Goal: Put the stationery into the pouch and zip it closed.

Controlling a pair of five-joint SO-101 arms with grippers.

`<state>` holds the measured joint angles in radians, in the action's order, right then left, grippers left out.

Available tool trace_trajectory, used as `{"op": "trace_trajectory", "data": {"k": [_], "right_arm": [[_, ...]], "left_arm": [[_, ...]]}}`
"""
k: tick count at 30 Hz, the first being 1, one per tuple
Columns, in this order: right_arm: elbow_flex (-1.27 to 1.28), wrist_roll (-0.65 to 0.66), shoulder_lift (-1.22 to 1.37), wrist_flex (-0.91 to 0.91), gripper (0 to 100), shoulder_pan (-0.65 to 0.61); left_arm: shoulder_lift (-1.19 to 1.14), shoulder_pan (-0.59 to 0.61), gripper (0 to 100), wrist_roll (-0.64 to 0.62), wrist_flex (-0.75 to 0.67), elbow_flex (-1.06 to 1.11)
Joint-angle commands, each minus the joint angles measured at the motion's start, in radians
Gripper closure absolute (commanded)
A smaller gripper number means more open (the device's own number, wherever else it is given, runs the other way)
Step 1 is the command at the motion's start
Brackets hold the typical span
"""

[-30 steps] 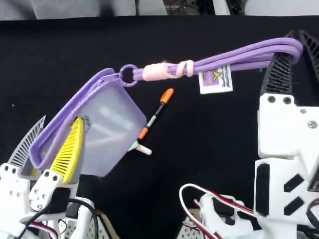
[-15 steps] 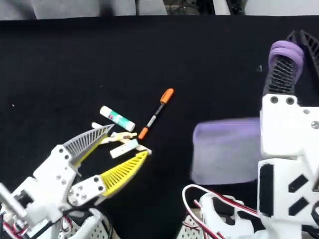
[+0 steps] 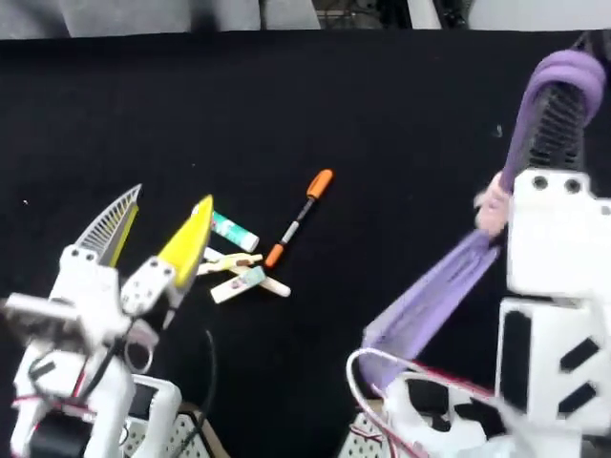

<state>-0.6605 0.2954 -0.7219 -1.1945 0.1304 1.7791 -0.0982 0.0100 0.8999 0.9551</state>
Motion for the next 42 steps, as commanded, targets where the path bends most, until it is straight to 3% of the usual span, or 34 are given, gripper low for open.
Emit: {"op": "trace_trajectory", "data": {"k": [1,6,18,23,31,36,42], "right_arm": [[-0.001,-0.121,0.14,0.147,98.8,-0.009],[-0.004,-0.193,0.188,0.215,98.8,-0.054],[0.005,-0.193,0.309,0.176,98.8,-0.061],[0.005,-0.193,0.329,0.117,98.8,-0.068],[0.004,-0.193,0.328,0.032,98.8,-0.068],[0.004,-0.193,0.328,0.002,98.8,-0.068],[0.004,-0.193,0.328,-0.015,98.8,-0.069]], "left_arm": [[-0.02,0.107,74,0.005,-0.08,0.145],[-0.02,0.173,74,0.009,-0.212,0.334],[-0.02,0.17,74,0.025,-0.423,0.634],[-0.02,0.154,74,0.167,-0.333,0.65],[-0.02,-0.087,78,0.511,-0.061,0.579],[-0.021,-0.226,83,0.6,0.057,0.539],[-0.123,-0.239,80,0.611,0.057,0.584]]}}
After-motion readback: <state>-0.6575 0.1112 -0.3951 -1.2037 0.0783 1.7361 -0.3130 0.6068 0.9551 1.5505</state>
